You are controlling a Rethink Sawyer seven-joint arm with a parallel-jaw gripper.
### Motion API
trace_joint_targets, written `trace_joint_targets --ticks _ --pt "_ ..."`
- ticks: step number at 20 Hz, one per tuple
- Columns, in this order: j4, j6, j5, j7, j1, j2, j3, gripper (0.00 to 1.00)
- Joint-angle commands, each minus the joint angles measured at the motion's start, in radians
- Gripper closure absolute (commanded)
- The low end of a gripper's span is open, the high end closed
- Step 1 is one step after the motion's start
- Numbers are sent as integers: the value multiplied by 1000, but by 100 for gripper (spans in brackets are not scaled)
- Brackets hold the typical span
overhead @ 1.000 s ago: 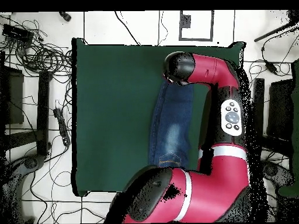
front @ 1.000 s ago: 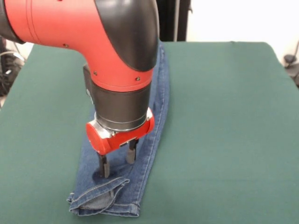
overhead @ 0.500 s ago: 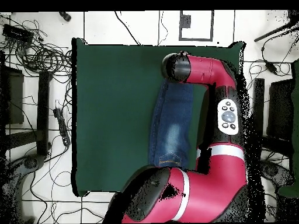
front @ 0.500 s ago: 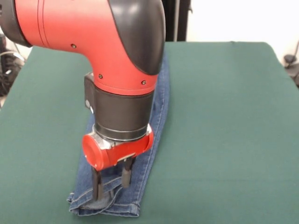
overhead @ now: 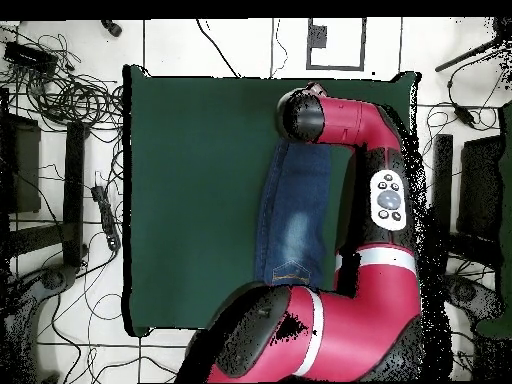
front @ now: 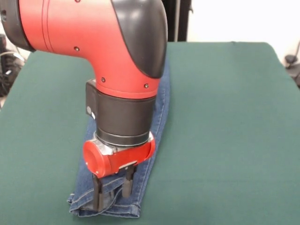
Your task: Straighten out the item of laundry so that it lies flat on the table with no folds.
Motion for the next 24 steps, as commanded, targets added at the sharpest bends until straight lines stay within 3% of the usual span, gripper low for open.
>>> trace_joint_targets --ticks 1,6,11,15,24 --pt "29 327 24 55 82 101 33 0" --pt "-54 469 6 105 114 137 -12 0" --pt "-50 417 -15 104 116 136 -11 0" --pt "-25 300 -45 44 102 126 5 0" --pt "-90 303 -38 -17 97 151 38 0"
